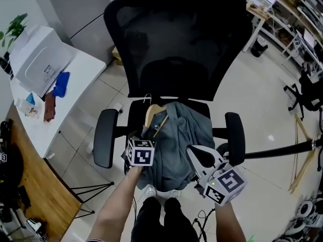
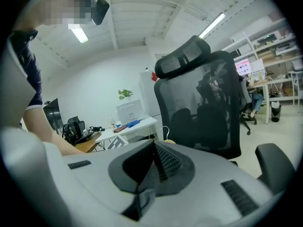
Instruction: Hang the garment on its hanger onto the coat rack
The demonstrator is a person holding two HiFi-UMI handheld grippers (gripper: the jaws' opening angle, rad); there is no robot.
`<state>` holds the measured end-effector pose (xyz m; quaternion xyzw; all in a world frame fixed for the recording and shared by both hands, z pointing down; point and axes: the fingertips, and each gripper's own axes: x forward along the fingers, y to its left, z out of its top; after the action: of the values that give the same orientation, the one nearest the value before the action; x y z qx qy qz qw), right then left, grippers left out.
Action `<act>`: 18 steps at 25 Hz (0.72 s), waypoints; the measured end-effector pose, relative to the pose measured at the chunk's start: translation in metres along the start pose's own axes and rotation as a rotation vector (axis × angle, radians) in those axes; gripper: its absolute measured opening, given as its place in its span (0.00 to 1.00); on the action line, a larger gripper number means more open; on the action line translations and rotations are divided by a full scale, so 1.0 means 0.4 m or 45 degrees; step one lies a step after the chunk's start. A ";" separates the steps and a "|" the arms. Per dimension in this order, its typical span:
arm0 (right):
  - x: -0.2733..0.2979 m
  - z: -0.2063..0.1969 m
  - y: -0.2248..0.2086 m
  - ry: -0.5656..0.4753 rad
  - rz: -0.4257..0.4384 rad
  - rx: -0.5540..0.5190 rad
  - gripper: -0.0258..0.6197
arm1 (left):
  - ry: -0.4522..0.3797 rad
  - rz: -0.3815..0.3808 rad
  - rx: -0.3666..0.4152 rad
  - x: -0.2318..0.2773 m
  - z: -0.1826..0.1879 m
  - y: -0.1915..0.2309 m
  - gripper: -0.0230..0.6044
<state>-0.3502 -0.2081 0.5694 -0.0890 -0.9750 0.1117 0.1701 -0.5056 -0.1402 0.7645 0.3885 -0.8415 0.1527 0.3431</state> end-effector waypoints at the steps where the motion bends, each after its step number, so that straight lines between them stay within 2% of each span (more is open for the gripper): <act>1: -0.009 0.017 0.005 -0.014 0.000 -0.008 0.04 | -0.010 -0.012 0.025 -0.019 0.017 -0.011 0.17; 5: -0.055 0.085 0.026 -0.070 -0.003 -0.043 0.04 | -0.038 -0.067 0.091 -0.091 0.072 -0.055 0.16; 13: -0.146 0.194 0.070 -0.170 -0.002 -0.127 0.04 | -0.178 -0.125 0.251 -0.271 0.219 -0.115 0.16; 16: -0.184 0.237 0.083 -0.215 -0.008 -0.164 0.04 | -0.233 -0.163 0.331 -0.351 0.278 -0.142 0.16; 18: -0.207 0.263 0.092 -0.242 -0.013 -0.191 0.04 | -0.262 -0.195 0.351 -0.400 0.307 -0.151 0.16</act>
<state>-0.3053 -0.2099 0.4380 -0.0854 -0.9928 0.0456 0.0702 -0.4422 -0.1559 0.5644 0.5083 -0.8112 0.1996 0.2094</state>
